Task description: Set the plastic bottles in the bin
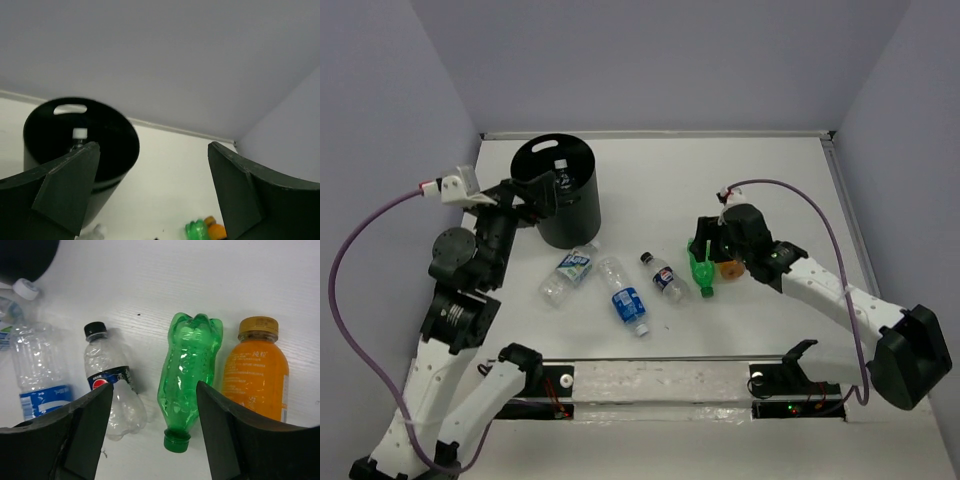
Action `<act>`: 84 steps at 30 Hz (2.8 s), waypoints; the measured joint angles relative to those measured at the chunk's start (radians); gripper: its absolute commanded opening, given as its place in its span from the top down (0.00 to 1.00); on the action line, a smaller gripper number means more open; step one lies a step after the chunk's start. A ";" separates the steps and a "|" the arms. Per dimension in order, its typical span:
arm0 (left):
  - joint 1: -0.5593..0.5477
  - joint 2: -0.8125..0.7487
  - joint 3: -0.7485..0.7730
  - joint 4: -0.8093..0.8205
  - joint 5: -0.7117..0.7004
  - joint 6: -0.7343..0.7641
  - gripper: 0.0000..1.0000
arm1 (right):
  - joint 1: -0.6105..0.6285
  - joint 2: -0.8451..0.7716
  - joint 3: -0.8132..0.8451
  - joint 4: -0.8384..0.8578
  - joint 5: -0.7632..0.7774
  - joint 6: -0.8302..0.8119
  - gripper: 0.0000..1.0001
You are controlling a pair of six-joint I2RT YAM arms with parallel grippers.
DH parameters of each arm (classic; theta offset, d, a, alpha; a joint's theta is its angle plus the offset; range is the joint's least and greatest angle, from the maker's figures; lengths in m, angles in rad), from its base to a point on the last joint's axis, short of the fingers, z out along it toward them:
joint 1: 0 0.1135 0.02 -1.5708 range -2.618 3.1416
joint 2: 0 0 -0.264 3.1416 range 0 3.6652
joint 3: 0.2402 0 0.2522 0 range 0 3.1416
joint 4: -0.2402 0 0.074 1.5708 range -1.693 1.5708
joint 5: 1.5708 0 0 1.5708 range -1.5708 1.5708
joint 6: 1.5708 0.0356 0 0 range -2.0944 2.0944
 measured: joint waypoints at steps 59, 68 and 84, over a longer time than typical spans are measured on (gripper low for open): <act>-0.058 -0.634 -0.364 -0.250 -0.139 0.021 0.01 | 0.021 0.306 0.579 -0.504 0.323 -0.106 0.52; -0.058 -0.632 -0.362 -0.290 -0.297 0.003 0.01 | 0.288 0.642 1.242 -0.292 0.174 -0.215 0.52; -0.058 -0.635 -0.362 -0.293 -0.321 0.002 0.01 | 0.316 1.105 1.696 -0.175 -0.023 -0.220 0.03</act>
